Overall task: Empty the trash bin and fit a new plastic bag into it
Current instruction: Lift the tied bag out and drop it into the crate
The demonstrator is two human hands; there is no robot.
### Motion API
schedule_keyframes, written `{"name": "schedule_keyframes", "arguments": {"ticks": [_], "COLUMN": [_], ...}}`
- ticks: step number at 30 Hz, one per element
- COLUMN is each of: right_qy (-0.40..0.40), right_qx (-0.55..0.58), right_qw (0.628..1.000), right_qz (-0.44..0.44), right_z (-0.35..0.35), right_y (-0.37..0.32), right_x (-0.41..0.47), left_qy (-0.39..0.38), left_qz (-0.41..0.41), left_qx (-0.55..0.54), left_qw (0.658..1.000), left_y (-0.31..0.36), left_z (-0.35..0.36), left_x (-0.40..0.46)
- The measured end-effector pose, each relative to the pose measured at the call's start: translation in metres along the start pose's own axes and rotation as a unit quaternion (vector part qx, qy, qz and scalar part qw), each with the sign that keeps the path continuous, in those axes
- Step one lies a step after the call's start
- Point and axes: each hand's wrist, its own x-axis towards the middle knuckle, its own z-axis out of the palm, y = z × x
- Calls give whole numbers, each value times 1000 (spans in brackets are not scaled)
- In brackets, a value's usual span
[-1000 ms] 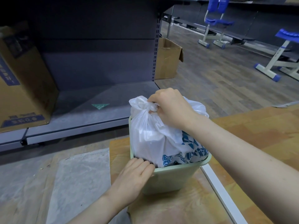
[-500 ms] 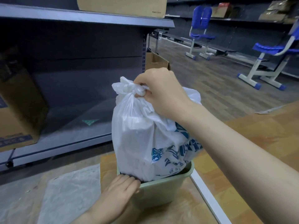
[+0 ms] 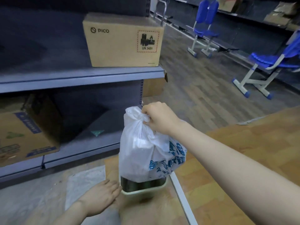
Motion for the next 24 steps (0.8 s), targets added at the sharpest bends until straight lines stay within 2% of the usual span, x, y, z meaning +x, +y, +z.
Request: {"name": "schedule_keyframes", "arguments": {"ticks": [4, 9, 13, 14, 19, 24], "right_qy": [2, -4, -18, -20, -26, -36], "right_qx": [16, 14, 27, 31, 65, 75], "right_qw": [1000, 1000, 998, 998, 992, 980], "right_qz": [-10, -25, -46, -53, -105, -178], "right_z": [-74, -174, -242, -257, -319, -351], "right_y": [-5, -24, -47, -53, -87, -139], "right_x": [-4, 0, 6, 7, 14, 32], "left_qy": [16, 33, -23, -15, -2, 14], "left_qz": [-124, -236, -313, -333, -436, -509], "left_qx": [-19, -77, -116, -118, -114, -97], "left_qw": [992, 968, 942, 935, 893, 855], "left_y": [0, -9, -14, -16, -21, -18], "left_z": [-88, -190, -272, -291, -367, -415], "left_x": [-31, -74, -113, -121, -160, -201]}}
